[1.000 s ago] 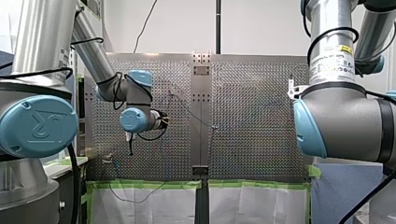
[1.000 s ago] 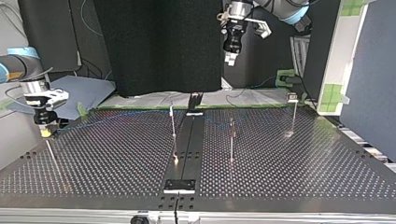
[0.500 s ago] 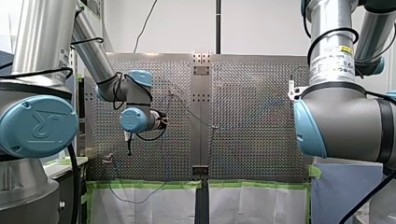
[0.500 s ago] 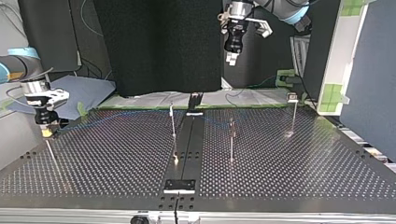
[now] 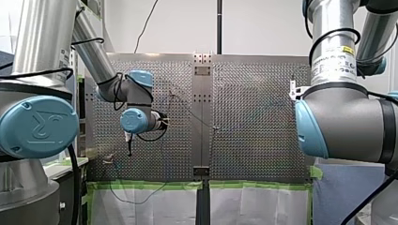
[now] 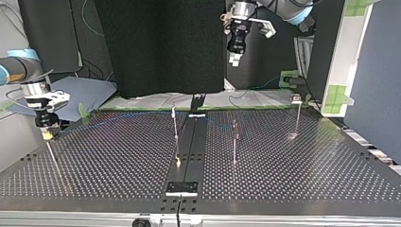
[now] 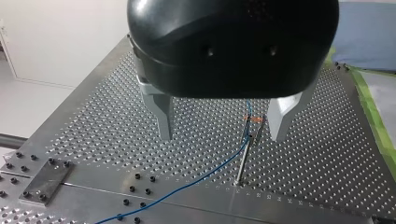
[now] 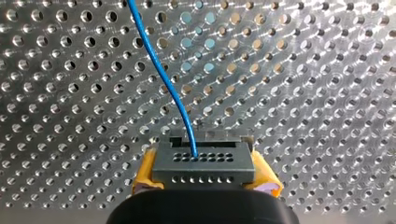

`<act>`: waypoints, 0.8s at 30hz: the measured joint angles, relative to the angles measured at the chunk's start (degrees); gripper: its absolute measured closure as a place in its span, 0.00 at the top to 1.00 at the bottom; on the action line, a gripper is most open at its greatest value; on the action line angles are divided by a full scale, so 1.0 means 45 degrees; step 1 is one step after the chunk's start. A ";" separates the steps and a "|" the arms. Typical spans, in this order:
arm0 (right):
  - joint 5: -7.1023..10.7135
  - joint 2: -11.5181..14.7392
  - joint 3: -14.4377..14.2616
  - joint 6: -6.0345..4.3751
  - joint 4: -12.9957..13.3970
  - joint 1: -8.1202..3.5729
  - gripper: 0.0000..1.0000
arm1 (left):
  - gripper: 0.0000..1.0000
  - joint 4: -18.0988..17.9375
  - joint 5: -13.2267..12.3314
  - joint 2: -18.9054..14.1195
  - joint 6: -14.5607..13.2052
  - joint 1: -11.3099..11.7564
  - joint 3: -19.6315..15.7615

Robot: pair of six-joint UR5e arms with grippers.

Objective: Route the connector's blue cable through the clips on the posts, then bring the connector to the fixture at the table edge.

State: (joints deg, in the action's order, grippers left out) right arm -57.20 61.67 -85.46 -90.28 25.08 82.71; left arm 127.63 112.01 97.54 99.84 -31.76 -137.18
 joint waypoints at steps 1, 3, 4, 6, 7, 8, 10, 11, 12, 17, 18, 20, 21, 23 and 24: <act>0.0015 -0.0001 0.0006 0.0000 0.0000 0.0001 0.02 | 1.00 0.0000 0.0000 0.0000 0.0000 -0.0001 0.0000; 0.0056 -0.0005 0.0020 0.0000 0.0009 0.0004 0.02 | 1.00 0.0000 0.0000 0.0001 0.0000 -0.0003 0.0000; 0.0079 -0.0006 0.0024 0.0000 0.0017 0.0004 0.02 | 1.00 0.0000 0.0000 0.0000 0.0000 -0.0003 -0.0001; 0.0130 -0.0012 0.0029 0.0000 0.0039 0.0009 0.02 | 1.00 0.0000 0.0001 -0.0004 0.0000 -0.0007 0.0000; 0.0147 -0.0017 0.0030 0.0000 0.0050 0.0016 0.02 | 1.00 0.0000 0.0001 -0.0005 0.0000 -0.0009 0.0000; 0.0163 -0.0018 0.0031 0.0000 0.0065 0.0022 0.02 | 1.00 0.0000 0.0001 -0.0006 0.0000 -0.0008 0.0000; 0.0178 -0.0022 0.0041 0.0000 0.0086 0.0025 0.02 | 1.00 0.0000 0.0003 -0.0005 0.0000 -0.0004 0.0000; 0.0182 -0.0022 0.0058 0.0000 0.0104 0.0027 0.02 | 1.00 0.0000 0.0003 -0.0001 0.0000 -0.0002 0.0000; 0.0184 -0.0025 0.0068 0.0000 0.0107 0.0031 0.02 | 1.00 0.0000 0.0008 0.0000 0.0000 -0.0003 0.0001; 0.0189 -0.0042 0.0123 0.0000 0.0103 0.0031 0.02 | 1.00 0.0000 0.0017 0.0006 0.0000 0.0001 0.0002; 0.0190 -0.0044 0.0128 -0.0001 0.0104 0.0031 0.02 | 1.00 0.0002 0.0017 0.0003 0.0000 0.0005 0.0007; 0.0190 -0.0046 0.0136 0.0000 0.0108 0.0029 0.02 | 1.00 0.0014 0.0011 -0.0001 0.0000 0.0014 0.0026; 0.0190 -0.0047 0.0139 -0.0001 0.0113 0.0030 0.02 | 1.00 0.0032 0.0008 -0.0003 0.0000 0.0017 0.0040; 0.0188 -0.0048 0.0141 0.0000 0.0129 0.0033 0.02 | 1.00 0.0054 0.0004 -0.0002 0.0000 0.0019 0.0058; 0.0188 -0.0048 0.0144 0.0002 0.0135 0.0036 0.02 | 1.00 0.0061 0.0003 -0.0001 0.0000 0.0019 0.0066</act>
State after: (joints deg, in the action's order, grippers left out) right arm -56.35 61.45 -84.81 -90.27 25.69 82.87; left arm 127.90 112.02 97.53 99.84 -31.68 -136.89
